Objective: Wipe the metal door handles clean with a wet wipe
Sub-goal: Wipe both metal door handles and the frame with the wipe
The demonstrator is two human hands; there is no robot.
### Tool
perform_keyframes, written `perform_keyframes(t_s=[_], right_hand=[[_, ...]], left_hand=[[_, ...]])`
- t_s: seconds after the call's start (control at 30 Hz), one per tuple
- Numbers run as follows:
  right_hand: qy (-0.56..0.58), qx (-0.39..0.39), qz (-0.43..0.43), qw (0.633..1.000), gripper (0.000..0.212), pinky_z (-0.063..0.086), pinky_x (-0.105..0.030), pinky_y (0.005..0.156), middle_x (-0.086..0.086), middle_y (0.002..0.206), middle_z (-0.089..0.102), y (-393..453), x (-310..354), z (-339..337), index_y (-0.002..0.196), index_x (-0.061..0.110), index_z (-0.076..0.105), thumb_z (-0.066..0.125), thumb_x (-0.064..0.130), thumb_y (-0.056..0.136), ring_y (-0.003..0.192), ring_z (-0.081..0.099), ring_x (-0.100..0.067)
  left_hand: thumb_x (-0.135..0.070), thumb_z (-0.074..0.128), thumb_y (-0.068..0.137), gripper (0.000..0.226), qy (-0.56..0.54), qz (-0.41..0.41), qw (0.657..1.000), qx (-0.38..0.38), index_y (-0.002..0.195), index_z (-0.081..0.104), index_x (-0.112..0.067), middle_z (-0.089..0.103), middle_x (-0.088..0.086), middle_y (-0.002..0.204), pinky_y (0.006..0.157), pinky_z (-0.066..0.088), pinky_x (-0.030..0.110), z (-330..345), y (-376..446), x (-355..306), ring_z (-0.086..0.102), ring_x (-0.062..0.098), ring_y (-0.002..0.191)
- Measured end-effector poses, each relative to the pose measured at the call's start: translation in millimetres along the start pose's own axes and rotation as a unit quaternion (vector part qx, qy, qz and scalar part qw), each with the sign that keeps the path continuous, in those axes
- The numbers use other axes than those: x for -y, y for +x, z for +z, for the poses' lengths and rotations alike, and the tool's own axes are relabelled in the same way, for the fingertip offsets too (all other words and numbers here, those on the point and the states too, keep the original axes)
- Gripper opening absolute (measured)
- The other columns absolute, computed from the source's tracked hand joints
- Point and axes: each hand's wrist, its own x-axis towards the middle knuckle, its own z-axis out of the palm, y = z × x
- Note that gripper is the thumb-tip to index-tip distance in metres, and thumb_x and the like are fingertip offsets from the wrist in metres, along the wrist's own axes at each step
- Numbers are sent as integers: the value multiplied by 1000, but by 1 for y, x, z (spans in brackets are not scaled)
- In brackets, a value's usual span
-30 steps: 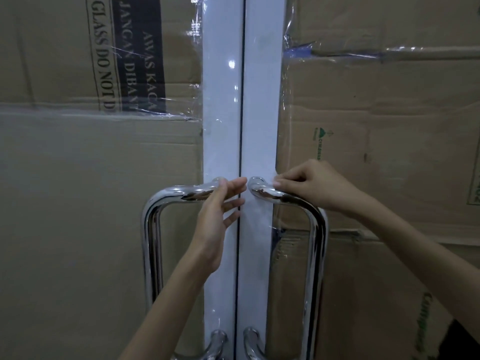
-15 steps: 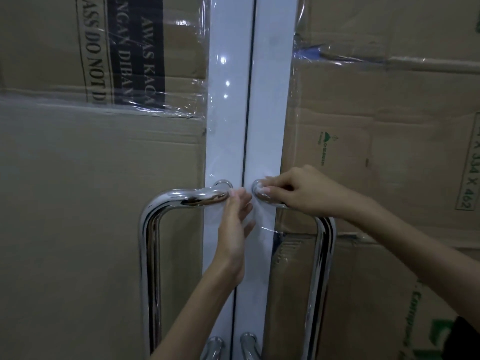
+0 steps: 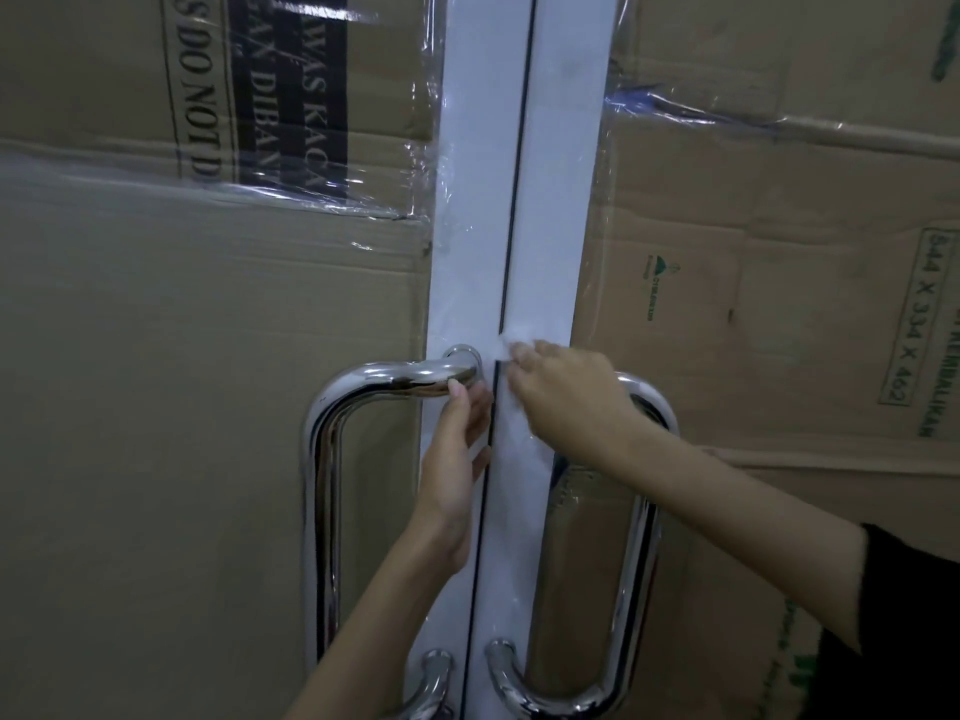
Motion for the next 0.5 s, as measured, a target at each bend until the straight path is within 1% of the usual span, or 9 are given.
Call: perform_keyframes(t_s=[0.03,0.1,0.13,0.17,0.23,0.3,0.33,0.4,0.5], right_hand=[[-65,0,-46,997,33,48,-34,78,-12,113,64,-4,4,6,103,5,67,38,3,87,103,60,-30],[-135,-79,-90,984,37,52,-37,87,-13,102,71,-13,-4,11,88,5,74,37,3,81,100,64,-29],[-118,-123,-100,980,38,54,-37,87,-12,100,72,-18,-9,12,86,6,74,37,4,80,99,66,-29],[-73,-138,-86,984,36,56,-37,83,-11,103,72,-21,-12,8,89,6,74,39,4,80,99,68,-28],[33,-116,-2,993,29,56,-35,68,-6,114,68,-19,-8,-2,101,8,70,45,5,86,97,67,-28],[43,-63,81,994,25,39,-28,51,1,120,62,-7,3,-5,111,14,63,43,12,96,96,63,-26],[31,-37,106,993,22,30,-26,48,1,115,62,-1,9,-8,108,14,62,42,14,97,93,62,-25],[39,-10,141,989,22,29,-29,54,-6,101,63,11,12,-16,98,10,62,42,18,98,89,61,-29],[161,-4,210,964,27,38,-31,60,-14,81,59,25,-13,-27,81,8,64,47,24,94,74,56,-33]], left_hand=[[-46,27,98,51,1,1,1000,7,135,49,-19,51,-4,140,114,30,38,-2,-1,-1,45,8,129],[-46,26,97,52,10,8,1000,17,135,50,-19,52,-4,139,113,32,37,-9,-4,-3,46,7,128],[-47,27,97,52,14,10,1000,17,134,51,-19,53,-5,137,112,33,37,-14,-5,-3,46,6,127],[-47,28,97,51,19,12,1000,15,134,51,-20,54,-6,136,112,33,38,-20,-5,-3,47,6,127],[-48,29,96,51,30,17,999,15,134,51,-21,54,-8,135,112,34,38,-27,-5,-1,47,6,126],[-47,28,96,50,41,15,999,24,135,49,-22,53,-8,136,112,33,37,-27,-7,0,46,6,127],[-46,27,97,50,42,10,999,31,135,48,-21,52,-8,137,111,33,36,-26,-9,1,45,6,128],[-44,26,98,49,34,-6,998,49,136,47,-20,52,-7,137,110,33,32,-23,-11,3,45,6,127],[-44,26,98,48,28,-27,996,79,136,46,-21,52,-7,136,112,31,32,-22,-14,6,45,5,126]])
